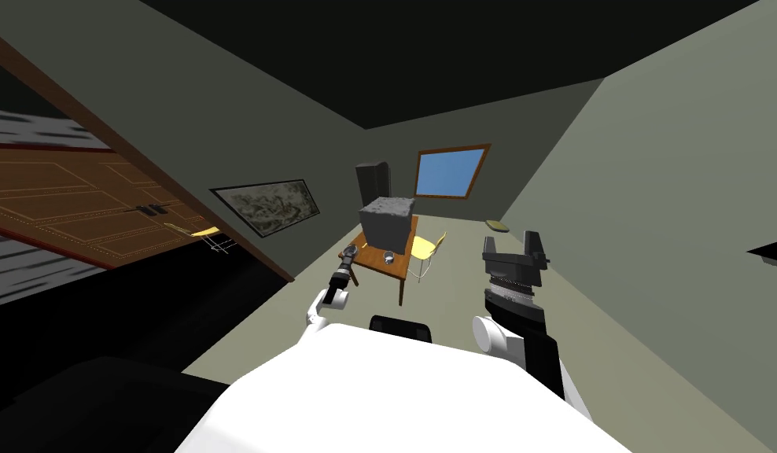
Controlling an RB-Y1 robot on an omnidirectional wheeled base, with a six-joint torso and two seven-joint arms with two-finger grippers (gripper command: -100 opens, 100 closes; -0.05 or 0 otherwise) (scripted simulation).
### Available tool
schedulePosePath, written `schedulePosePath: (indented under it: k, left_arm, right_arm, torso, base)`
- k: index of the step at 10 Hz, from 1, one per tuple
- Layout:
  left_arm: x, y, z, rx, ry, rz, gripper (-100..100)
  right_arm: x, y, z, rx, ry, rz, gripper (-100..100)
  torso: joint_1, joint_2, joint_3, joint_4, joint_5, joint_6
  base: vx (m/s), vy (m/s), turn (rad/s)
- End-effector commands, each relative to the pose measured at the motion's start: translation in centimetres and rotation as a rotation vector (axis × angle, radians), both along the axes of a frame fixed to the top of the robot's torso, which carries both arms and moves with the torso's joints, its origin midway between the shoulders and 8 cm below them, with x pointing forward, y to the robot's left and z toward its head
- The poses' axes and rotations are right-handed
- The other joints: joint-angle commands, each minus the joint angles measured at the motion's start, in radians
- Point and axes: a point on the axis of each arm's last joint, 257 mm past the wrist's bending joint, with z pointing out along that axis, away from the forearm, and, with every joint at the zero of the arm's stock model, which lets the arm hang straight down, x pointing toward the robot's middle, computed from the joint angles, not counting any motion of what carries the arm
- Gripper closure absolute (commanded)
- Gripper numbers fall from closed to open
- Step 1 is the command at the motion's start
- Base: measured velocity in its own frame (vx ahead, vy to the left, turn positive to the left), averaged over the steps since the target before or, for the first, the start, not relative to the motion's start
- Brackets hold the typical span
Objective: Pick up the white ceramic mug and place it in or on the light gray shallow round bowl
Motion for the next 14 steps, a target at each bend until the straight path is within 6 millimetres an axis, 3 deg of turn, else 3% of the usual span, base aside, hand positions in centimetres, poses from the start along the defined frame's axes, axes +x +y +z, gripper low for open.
schedulePosePath:
  k: [1,4,7,14]
  left_arm:
    - [0.1,0.2,-1.8,-0.009,0.038,0.009,-100]
    - [0.1,1.4,-6.2,-0.045,0.130,0.038,-100]
    - [-0.2,1.9,-8.4,-0.061,0.177,0.051,-100]
    - [-2.7,2.8,-18.0,-0.184,0.374,0.116,-100]
  right_arm:
    - [0.0,0.0,0.0,0.000,0.000,0.000,0]
    - [0.0,0.0,0.0,0.000,0.000,0.000,0]
    - [0.0,0.0,0.0,0.000,0.000,0.000,0]
    - [0.0,0.0,0.0,0.000,0.000,0.000,0]
  torso:
    - [0.000,0.000,0.000,0.000,0.000,0.000]
    - [0.000,0.000,0.000,0.000,0.000,0.000]
    - [-0.001,-0.001,0.000,0.000,0.000,0.000]
    - [-0.001,-0.003,-0.002,-0.001,0.000,0.000]
  base:
    - [0.028,-0.043,0.004]
    - [0.040,-0.053,-0.018]
    - [0.040,-0.047,-0.014]
    - [0.078,-0.056,-0.048]
